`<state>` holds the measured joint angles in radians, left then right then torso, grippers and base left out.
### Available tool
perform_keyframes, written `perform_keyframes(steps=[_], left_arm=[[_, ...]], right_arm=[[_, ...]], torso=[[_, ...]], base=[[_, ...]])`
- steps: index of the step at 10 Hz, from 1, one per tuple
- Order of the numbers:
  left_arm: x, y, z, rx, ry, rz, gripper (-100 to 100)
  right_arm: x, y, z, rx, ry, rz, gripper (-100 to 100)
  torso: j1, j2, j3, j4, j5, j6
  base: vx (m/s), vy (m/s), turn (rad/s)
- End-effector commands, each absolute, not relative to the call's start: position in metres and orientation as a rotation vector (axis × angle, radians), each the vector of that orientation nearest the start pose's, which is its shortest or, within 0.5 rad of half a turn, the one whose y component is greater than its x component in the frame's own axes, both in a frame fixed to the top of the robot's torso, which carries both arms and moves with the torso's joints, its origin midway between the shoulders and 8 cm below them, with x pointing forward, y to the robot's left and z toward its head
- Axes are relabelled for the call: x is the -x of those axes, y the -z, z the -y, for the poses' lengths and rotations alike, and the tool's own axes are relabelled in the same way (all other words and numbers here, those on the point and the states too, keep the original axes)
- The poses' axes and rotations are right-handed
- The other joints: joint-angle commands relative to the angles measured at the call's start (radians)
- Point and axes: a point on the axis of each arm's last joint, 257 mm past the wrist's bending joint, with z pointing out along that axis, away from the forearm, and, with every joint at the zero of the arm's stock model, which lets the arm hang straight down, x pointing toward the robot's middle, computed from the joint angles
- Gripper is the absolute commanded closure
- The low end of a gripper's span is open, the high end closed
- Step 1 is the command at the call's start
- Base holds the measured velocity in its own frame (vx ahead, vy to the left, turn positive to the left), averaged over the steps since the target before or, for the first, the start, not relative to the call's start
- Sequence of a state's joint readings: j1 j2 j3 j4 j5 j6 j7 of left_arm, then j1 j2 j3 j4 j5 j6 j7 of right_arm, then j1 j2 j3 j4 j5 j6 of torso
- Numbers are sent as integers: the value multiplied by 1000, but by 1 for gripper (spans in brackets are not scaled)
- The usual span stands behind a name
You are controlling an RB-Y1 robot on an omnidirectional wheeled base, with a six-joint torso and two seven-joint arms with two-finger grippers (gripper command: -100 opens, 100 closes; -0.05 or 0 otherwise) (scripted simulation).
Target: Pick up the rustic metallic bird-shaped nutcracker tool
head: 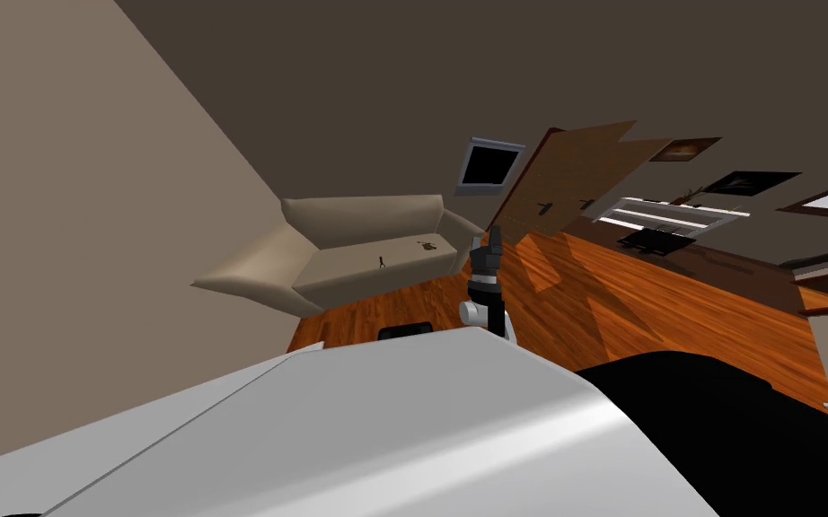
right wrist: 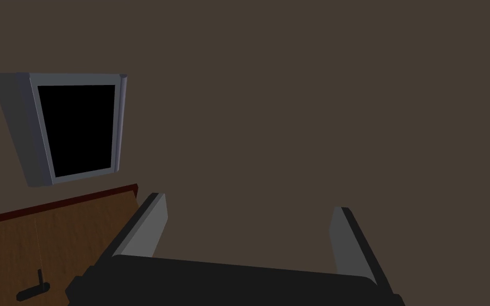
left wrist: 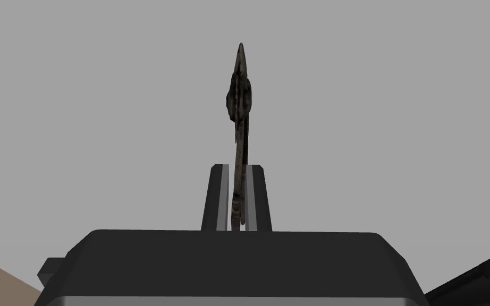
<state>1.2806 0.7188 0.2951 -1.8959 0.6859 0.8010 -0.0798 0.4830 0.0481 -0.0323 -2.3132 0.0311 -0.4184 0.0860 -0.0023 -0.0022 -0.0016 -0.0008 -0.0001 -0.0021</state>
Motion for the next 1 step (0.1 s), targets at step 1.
perform_keyframes(steps=[1], left_arm=[[112, 405, -545, 2287, -346, -1865, 0]], right_arm=[[-350, -29, 291, -665, -1167, -632, 0]], torso=[[0, 0, 0, 0, 0, 0]], base=[[0, 0, 0]])
